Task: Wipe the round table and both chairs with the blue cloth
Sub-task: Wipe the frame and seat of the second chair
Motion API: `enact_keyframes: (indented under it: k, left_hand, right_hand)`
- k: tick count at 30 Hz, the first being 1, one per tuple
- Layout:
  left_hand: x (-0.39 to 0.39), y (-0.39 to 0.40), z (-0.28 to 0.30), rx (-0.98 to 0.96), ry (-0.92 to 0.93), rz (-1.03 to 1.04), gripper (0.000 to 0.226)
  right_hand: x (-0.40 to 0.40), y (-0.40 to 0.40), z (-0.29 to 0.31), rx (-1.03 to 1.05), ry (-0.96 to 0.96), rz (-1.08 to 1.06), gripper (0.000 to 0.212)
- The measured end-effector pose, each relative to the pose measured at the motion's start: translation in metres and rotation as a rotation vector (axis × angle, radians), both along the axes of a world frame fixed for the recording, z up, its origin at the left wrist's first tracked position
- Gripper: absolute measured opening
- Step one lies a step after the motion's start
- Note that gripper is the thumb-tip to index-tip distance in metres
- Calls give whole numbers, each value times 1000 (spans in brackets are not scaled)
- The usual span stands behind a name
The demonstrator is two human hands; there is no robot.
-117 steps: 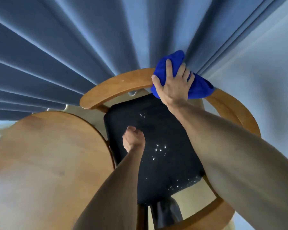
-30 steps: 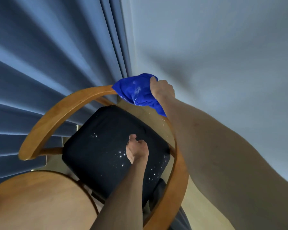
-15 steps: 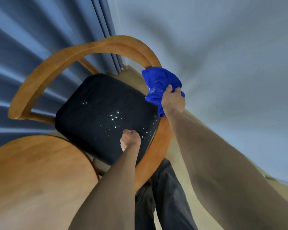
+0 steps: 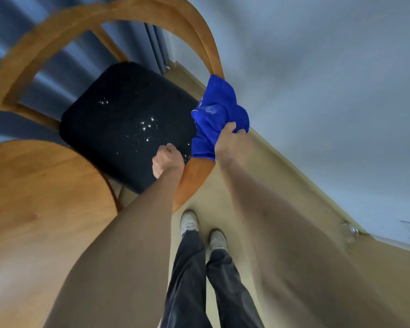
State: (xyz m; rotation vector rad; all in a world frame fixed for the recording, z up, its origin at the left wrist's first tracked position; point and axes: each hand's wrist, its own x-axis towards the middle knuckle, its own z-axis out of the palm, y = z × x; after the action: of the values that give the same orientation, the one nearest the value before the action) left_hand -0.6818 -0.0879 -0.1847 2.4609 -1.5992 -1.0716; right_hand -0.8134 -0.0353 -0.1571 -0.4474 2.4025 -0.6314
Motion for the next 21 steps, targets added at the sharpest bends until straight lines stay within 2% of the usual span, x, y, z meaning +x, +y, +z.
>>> enact_keyframes:
  k: [2,3,6,8,14,16,18,21]
  left_hand:
    - [9,10,1,-19,-25,-41,40]
    - [14,15,1,-28,-25,-39,40]
    - [34,24,6,-73,-20,30,40]
    - [53,30,8,-83,1,75,40]
    - [114,52,9,-13,52,196,44]
    - [136,64,9,54,95,163,43]
    - [158,78,12,169,207,129,43]
    - [178,96,26,342,384,247,38]
  right_hand:
    - [18,12,7,-65,13,-5,90]
    - [31,21,8,-81,32,-30,92]
    - [60,32,-2,-92,34,-213,62]
    - [74,34,-5,-56,12,-308,53]
    - [129,63,-6,-103,58,-336,46]
    - [157,76,-5,-101,71,-337,46]
    - [187,85,2,-84,49,-321,47]
    - [228,90,16,-16,-15,-312,47]
